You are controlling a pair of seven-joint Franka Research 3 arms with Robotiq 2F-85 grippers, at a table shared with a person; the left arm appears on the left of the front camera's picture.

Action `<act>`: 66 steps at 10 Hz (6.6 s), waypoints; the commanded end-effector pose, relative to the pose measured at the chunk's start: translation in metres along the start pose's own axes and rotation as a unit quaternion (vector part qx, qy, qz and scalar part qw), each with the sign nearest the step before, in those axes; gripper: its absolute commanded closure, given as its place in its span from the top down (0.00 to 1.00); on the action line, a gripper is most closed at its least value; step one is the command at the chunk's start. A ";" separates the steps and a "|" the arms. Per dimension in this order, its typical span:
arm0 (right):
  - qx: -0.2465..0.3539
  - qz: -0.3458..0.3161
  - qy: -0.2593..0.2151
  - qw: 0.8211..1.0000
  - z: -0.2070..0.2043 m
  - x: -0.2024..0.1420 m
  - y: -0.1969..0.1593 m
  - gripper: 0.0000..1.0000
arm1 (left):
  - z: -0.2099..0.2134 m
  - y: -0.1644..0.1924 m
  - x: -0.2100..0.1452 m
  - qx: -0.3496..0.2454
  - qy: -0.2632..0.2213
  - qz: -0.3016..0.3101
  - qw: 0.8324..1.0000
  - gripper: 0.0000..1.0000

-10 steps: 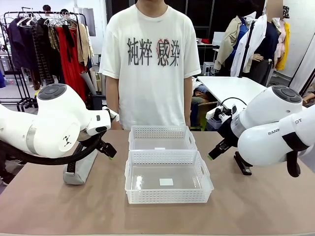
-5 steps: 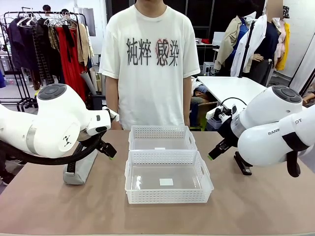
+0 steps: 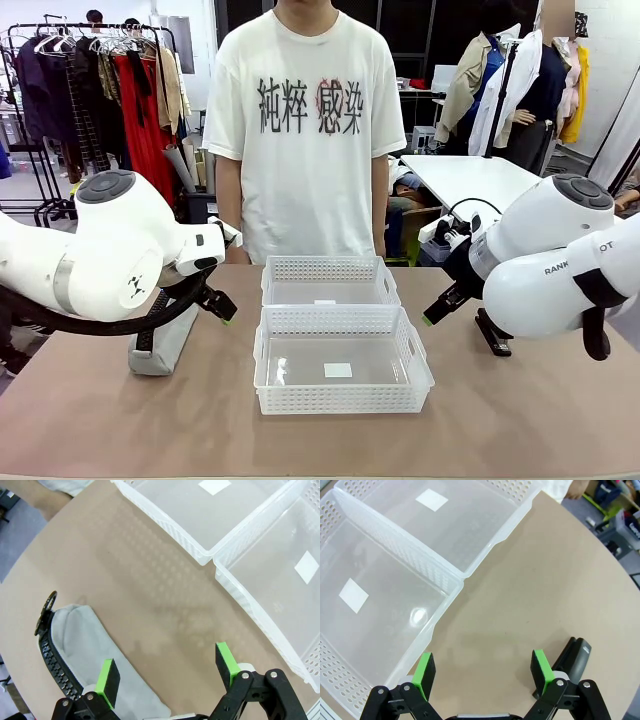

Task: Distribute items into two baskets.
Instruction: Pick up the Pencil pouch that the person points to.

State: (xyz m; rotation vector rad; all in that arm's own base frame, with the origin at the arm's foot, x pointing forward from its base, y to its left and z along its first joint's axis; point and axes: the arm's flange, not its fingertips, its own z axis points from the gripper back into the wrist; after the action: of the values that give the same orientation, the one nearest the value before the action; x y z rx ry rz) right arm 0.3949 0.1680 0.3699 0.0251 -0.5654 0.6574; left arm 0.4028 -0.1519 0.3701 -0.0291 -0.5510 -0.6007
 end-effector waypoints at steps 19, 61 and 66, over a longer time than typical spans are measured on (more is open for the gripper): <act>0.151 -0.206 0.026 0.966 0.063 0.071 -0.007 1.00 | 0.102 0.013 0.016 -0.286 -0.124 0.018 0.950 1.00; 0.446 -0.424 -0.082 0.784 0.130 0.102 -0.098 1.00 | 0.115 0.042 -0.012 -0.824 -0.216 0.045 0.521 1.00; 0.483 -0.458 -0.069 0.743 0.136 0.102 -0.110 1.00 | 0.137 0.051 0.010 -0.773 -0.078 0.146 0.613 1.00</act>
State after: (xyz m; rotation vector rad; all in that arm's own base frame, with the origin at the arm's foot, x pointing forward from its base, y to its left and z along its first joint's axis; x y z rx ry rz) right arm 0.4549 0.1169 0.5481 1.2134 -0.2674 -0.0511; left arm 0.3747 -0.0868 0.4811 -1.8790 -0.0710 -0.6110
